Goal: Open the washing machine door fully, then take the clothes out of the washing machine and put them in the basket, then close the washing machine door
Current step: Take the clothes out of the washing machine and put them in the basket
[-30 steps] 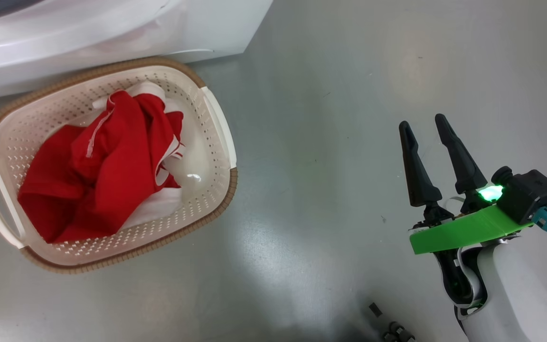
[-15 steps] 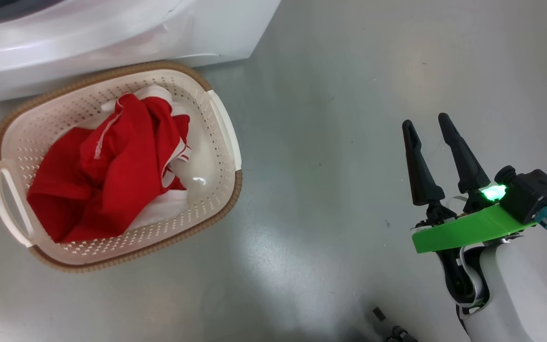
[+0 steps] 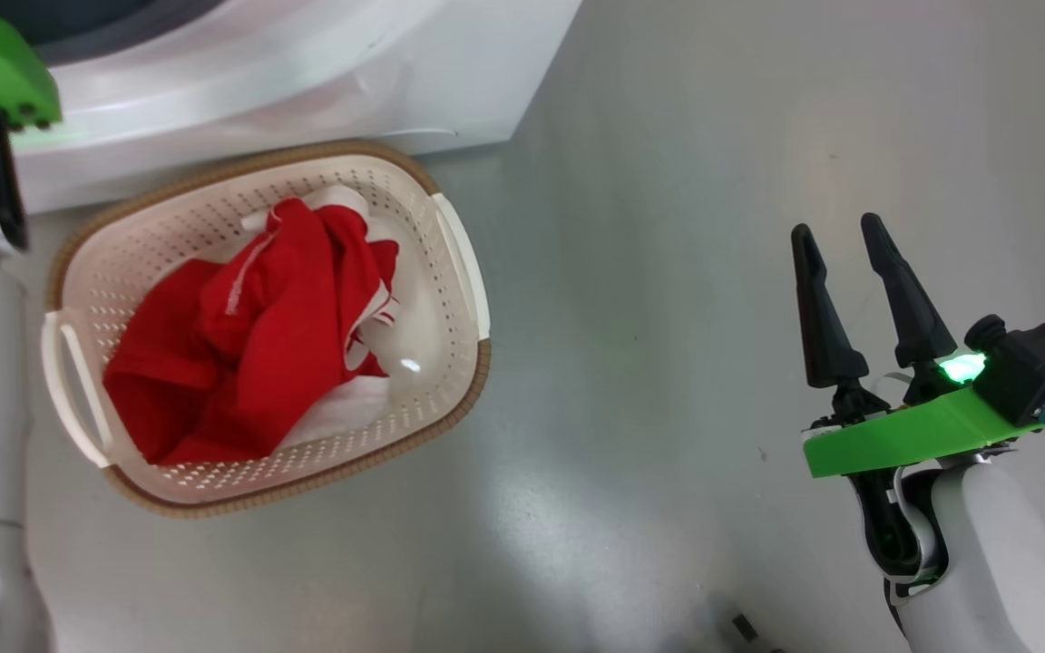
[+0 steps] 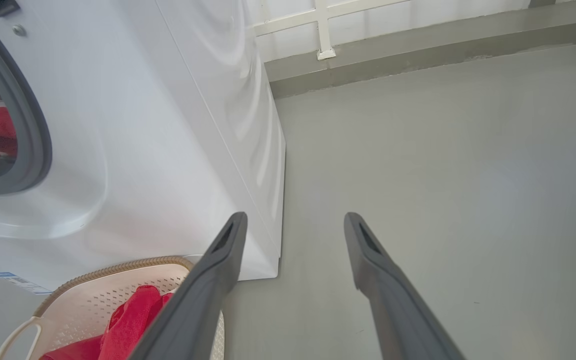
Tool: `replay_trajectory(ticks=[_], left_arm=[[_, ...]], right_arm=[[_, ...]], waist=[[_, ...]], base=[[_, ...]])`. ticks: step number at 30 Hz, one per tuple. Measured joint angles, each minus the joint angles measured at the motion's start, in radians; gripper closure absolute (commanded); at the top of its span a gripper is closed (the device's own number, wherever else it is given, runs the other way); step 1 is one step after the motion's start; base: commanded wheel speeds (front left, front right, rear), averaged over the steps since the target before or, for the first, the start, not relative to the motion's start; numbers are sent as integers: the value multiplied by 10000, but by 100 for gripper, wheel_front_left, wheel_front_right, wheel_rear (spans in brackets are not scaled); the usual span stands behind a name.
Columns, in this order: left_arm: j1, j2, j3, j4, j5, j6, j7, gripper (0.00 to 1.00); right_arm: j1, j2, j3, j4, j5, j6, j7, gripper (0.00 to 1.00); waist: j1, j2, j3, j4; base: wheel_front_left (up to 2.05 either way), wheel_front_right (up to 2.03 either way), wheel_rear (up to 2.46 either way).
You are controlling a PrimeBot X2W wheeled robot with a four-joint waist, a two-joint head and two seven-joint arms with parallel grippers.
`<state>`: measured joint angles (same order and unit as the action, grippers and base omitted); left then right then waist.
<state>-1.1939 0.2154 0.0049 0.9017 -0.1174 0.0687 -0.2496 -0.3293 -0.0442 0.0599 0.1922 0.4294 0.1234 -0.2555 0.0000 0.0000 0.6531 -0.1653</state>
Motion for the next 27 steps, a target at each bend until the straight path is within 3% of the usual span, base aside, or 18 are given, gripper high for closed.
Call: replay_trajectory(ticks=[6, 19, 27], left_arm=[[1283, -387, 564, -1392, -349, -270, -2, 100], [3518, -1601, 2019, -3967, -627, -1317, -2, 100], [4753, -1941, 2274, -5691, -721, -1747, -46, 100]], right_arm=[[251, -2, -180, 42, -96, 0, 2, 0], [814, -2, -481, 107, -249, 0, 0, 0], [853, -2, -516, 146, -261, 0, 0, 0]], waist=[[0, 0, -357, 181], [0, 0, -1131, 631], [0, 0, -1473, 795]], base=[[0, 0, 0], [0, 0, 0], [0, 0, 0]])
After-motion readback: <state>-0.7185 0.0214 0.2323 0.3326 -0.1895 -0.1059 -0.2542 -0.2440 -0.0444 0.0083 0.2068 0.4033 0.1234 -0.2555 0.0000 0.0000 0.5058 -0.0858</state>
